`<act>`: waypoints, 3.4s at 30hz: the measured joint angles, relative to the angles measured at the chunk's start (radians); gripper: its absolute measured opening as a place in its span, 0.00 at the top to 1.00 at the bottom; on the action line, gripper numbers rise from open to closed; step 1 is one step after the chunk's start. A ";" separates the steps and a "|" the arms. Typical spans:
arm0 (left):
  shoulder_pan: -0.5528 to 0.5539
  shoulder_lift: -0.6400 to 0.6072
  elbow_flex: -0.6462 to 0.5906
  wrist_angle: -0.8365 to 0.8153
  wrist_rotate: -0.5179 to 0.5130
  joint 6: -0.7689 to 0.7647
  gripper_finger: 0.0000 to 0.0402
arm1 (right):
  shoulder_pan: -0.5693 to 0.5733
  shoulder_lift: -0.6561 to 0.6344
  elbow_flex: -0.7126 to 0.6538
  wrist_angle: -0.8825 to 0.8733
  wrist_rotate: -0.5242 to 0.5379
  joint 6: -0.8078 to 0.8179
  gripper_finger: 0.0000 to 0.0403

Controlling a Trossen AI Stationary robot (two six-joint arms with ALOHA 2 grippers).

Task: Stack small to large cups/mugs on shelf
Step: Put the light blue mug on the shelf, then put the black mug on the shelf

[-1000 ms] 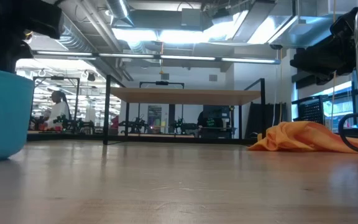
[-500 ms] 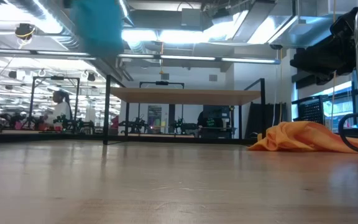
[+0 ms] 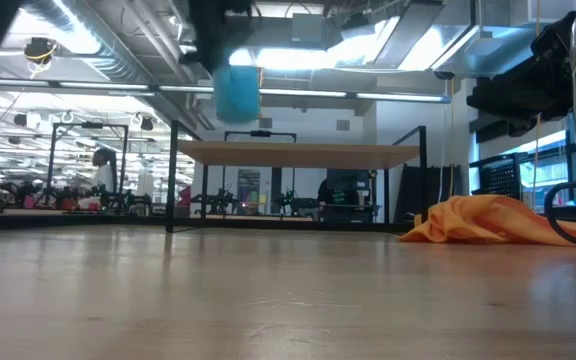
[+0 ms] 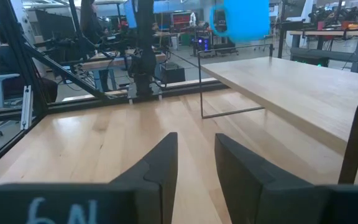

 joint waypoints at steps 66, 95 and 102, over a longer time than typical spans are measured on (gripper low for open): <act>-0.134 -0.313 -0.002 0.207 -0.050 0.105 0.90 | 0.000 0.000 0.000 0.000 0.000 -0.043 0.73; -0.678 -0.553 -0.484 0.500 -0.301 -0.152 0.90 | -0.011 0.077 0.227 0.578 -0.164 -0.057 0.73; -0.656 -0.625 -0.609 0.590 -0.300 -0.174 0.90 | -0.012 0.349 0.578 0.308 -0.178 -0.135 0.73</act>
